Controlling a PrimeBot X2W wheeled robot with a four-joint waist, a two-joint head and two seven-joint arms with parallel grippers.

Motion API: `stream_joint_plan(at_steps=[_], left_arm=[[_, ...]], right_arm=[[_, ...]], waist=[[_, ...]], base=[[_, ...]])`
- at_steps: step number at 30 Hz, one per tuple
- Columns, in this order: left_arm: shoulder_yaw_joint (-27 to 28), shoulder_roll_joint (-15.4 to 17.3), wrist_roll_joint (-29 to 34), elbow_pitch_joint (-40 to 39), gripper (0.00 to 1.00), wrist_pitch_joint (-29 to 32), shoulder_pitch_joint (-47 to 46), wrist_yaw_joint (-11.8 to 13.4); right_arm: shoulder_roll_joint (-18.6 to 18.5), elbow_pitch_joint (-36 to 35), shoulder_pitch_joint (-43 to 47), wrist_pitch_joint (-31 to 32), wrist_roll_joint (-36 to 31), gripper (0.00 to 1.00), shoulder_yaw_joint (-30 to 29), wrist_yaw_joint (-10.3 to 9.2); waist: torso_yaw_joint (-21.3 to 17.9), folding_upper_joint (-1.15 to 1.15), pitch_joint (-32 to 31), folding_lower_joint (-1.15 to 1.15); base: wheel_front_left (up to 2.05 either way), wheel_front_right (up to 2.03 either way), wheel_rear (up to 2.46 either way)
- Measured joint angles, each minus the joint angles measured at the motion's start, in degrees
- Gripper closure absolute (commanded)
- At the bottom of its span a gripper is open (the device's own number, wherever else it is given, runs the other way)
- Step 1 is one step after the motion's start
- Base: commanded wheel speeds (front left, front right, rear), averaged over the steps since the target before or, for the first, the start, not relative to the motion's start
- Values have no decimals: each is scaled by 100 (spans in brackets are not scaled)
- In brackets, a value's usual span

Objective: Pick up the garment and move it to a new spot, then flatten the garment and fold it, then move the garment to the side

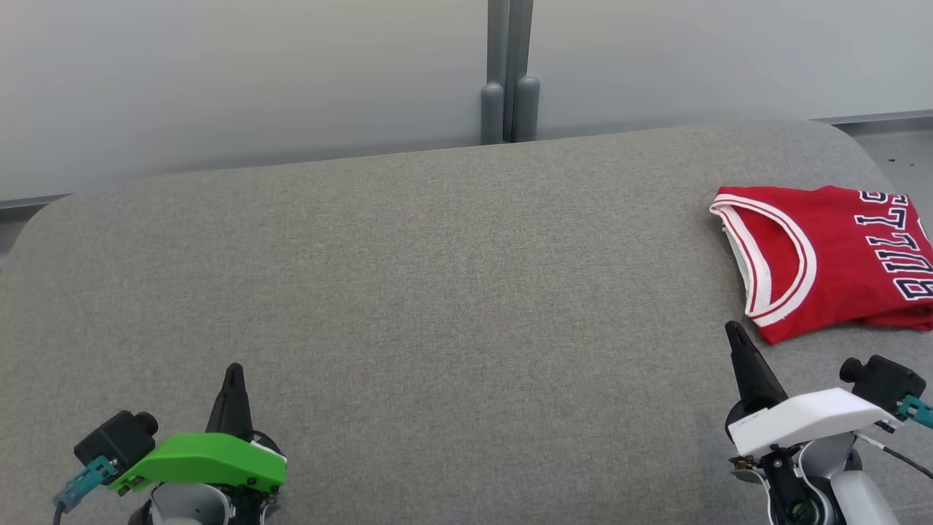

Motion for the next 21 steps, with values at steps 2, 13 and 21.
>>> stream_joint_plan(at_steps=[2, 13, 21], left_arm=[[43, -40, -149, 16, 100, 46, -32, -37], [300, -155, -723, 91, 100, 213, -159, -237], [466, -257, -1147, 120, 100, 326, -263, -370]], right_arm=[[-12, 21, -41, 20, 174, 100, -16, 0], [-74, 169, -154, 112, 998, 100, -82, 0], [-131, 261, -254, 163, 1568, 100, -113, 0]], waist=[[-1, 0, 4, 0], [-8, 0, 24, 0], [-14, 0, 40, 0]], base=[[0, 0, 0], [0, 0, 0], [0, 0, 0]])
